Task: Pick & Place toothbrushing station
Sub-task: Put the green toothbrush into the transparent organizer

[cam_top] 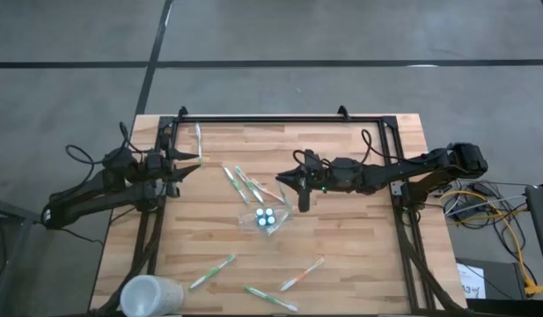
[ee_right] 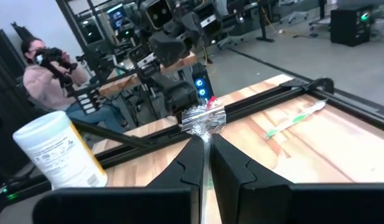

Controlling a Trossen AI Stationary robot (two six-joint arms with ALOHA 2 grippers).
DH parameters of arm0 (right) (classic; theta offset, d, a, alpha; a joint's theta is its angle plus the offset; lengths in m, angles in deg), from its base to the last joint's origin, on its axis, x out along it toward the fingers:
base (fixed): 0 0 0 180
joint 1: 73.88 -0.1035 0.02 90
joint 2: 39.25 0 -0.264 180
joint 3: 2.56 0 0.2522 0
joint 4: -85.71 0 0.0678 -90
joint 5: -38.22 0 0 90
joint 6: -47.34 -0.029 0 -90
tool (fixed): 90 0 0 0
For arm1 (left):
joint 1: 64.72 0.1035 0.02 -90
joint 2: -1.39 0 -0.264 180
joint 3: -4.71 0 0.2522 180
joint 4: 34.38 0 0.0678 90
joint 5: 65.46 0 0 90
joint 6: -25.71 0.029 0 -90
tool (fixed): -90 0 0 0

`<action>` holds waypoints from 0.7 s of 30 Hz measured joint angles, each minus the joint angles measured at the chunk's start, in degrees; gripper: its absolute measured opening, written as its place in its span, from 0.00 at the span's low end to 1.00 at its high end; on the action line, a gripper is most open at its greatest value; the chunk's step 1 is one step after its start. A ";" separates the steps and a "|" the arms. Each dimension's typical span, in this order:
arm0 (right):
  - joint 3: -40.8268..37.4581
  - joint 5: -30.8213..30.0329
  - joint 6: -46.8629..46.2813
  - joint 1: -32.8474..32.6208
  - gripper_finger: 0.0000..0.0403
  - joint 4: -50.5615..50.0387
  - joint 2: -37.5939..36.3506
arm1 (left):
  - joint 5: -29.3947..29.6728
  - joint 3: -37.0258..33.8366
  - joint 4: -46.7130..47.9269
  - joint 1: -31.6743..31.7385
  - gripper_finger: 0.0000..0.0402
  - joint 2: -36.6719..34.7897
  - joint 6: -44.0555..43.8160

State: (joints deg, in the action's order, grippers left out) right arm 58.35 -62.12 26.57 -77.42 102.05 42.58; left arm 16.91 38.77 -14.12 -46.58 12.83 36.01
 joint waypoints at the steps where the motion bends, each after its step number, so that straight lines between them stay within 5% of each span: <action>1: -0.15 0.12 0.02 0.01 0.03 0.01 0.01 | 0.01 0.00 0.01 0.01 0.33 0.00 0.01; 21: 1.63 5.68 5.75 -0.08 0.03 1.83 2.32 | -0.01 0.00 -0.01 0.00 0.33 0.00 0.00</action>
State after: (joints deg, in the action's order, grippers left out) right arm 59.97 -56.45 32.32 -77.50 103.88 44.89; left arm 16.90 38.77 -14.13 -46.58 12.83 36.01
